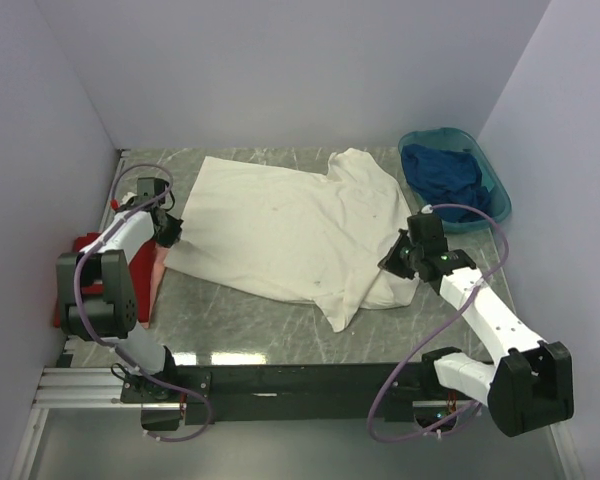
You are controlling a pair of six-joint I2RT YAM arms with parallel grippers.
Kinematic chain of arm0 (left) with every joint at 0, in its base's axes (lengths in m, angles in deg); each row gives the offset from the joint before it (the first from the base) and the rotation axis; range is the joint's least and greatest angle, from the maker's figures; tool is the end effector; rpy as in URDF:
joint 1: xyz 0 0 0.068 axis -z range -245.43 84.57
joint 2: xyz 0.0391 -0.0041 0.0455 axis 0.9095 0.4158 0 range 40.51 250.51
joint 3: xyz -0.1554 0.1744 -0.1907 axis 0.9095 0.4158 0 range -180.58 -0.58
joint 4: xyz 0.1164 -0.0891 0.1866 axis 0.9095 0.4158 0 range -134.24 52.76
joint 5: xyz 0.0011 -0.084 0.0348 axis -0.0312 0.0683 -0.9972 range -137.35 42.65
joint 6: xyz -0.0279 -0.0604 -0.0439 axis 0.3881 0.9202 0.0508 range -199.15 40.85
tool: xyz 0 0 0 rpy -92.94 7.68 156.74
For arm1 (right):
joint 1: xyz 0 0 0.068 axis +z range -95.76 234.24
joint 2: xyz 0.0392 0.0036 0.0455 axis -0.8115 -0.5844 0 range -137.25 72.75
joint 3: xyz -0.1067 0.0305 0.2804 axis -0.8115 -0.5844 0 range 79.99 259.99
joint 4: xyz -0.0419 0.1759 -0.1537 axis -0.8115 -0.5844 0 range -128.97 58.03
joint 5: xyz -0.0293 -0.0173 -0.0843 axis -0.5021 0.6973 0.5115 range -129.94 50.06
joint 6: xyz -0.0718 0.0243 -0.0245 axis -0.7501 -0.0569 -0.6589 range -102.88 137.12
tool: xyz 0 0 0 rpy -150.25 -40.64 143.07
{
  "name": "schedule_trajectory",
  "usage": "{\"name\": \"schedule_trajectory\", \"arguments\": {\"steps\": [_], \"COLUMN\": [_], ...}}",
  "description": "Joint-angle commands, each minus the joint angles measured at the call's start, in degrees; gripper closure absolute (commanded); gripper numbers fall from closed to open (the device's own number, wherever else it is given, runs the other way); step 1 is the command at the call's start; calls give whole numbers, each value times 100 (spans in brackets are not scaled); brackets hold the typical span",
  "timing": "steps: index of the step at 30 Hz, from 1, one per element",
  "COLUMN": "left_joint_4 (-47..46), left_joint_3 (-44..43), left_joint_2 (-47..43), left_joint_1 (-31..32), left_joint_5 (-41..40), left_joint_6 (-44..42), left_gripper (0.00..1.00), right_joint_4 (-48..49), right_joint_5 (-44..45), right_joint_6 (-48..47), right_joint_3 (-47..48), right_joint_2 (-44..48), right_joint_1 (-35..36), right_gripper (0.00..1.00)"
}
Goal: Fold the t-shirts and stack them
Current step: Fold the tshirt
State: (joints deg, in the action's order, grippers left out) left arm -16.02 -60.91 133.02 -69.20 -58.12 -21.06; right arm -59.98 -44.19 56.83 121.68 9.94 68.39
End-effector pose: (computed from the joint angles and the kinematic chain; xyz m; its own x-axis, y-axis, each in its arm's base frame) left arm 0.3185 0.0338 0.2179 -0.3258 -0.8571 -0.3991 -0.8192 0.4666 -0.3335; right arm 0.1975 0.0551 0.2440 -0.7499 0.4679 -0.4676 0.2446 0.8529 0.4612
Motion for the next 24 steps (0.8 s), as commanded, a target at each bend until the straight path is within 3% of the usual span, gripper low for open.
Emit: {"name": "schedule_trajectory", "arguments": {"steps": [1,24], "left_joint_4": [-63,157], "left_joint_3": [-452,-1367], "left_joint_2": [65,795], "left_joint_1": [8,-45], "left_joint_5": [-48,-40], "left_joint_6": [63,-34], "left_gripper": [99,99], "right_joint_4": [428,1052], "right_joint_5": [-295,-840], "right_joint_6": [-103,-112], "right_joint_3": [-108,-504], "right_joint_2": [102,40], "right_joint_1": [-307,-1318], "right_gripper": [100,100]}}
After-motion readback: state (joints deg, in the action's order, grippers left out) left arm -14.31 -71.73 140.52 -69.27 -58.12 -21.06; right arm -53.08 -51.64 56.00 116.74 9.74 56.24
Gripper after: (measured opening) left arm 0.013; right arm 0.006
